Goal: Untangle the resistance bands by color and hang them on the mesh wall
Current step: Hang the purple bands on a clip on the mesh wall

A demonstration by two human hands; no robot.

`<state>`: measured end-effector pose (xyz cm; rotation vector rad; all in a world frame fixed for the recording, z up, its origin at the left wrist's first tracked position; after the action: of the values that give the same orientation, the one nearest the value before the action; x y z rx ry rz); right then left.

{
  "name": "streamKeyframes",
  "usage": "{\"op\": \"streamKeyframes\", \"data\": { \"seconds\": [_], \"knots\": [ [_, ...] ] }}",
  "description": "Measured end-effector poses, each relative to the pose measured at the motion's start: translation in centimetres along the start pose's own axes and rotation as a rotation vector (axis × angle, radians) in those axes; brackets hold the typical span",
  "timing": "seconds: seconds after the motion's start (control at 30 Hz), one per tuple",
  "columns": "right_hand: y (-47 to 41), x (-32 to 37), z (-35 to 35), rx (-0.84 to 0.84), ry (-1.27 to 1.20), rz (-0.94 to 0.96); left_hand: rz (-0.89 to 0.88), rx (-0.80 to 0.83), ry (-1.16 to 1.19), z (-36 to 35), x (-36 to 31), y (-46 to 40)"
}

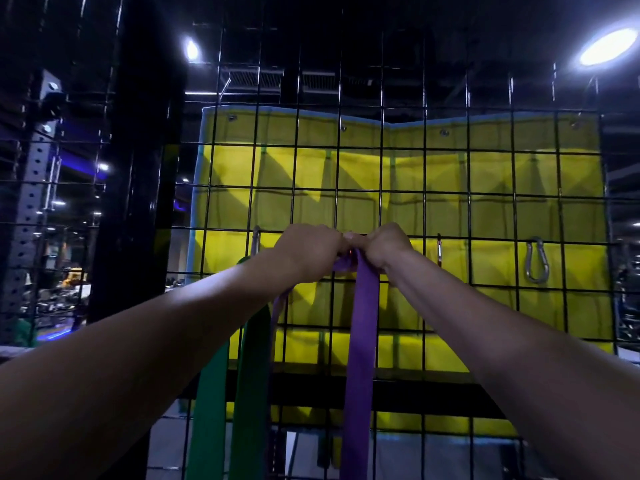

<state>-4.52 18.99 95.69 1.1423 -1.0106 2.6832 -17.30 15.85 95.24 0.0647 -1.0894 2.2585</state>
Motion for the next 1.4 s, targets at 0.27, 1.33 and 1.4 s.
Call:
{"op": "streamKeyframes", "data": {
  "seconds": [0.27,1.33,1.4],
  "knots": [
    [-0.4,-0.2,0.6,0.014,0.078,0.045,-0.068,-0.048,-0.134,-1.9,-0.9,0.3],
    [4.6,-2.3,0.9,0.024,-0.246,0.224,0.171,-0.334,0.514,-4.1,-1.2,1.6],
    [4.5,-2.5,1.0,0.046,-0.273,0.221,0.232,-0.350,0.589,-4.5,-1.4,1.4]
  ]
}}
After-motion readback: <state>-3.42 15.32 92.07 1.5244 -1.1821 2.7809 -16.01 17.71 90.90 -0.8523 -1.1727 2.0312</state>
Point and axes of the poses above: each hand's wrist, its own y-axis away from the middle knuckle, its own z-axis out of the back of the hand, x = y × z, the point moved 3 cm from there along -y, towards the middle knuckle, and after that the axes turned 10 degrees about y, right-handed, at the moved point
